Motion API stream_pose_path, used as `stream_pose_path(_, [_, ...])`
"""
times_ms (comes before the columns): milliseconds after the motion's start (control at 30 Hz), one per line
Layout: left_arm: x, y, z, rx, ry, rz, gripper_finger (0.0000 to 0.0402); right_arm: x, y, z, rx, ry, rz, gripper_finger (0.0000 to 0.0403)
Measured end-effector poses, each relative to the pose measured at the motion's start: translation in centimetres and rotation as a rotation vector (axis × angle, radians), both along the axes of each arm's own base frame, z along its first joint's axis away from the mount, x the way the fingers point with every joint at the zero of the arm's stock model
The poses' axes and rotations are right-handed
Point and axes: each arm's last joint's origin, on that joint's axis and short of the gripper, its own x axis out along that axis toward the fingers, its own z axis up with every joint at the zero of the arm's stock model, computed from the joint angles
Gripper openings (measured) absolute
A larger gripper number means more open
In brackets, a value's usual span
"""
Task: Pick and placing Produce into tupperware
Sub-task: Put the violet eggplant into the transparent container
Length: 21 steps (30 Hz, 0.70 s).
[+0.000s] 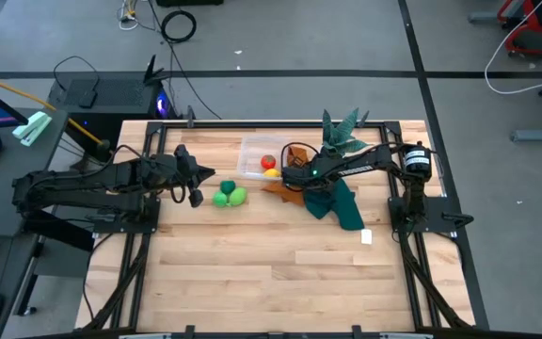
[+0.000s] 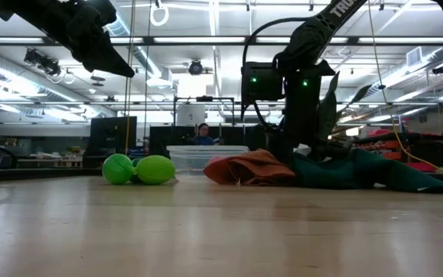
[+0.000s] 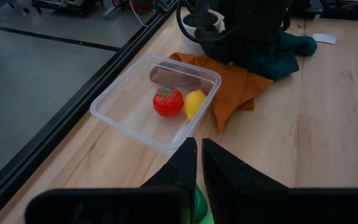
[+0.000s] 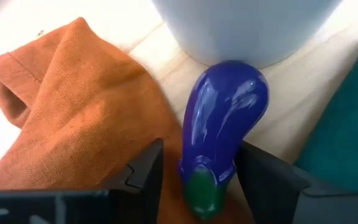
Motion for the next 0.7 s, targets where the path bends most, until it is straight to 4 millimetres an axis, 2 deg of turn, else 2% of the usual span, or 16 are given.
stream_pose_path(433, [0.0,0.0,0.0,0.0,0.0,-0.001,0.0039,0.01,0.0,0.01,-0.006,0.0,0.0,0.0054])
stream_pose_path(700, [0.0,-0.01,0.0,-0.001,0.0,-0.001,0.0028,0.38,0.25,0.22,-0.026,-0.025,0.002,0.0055])
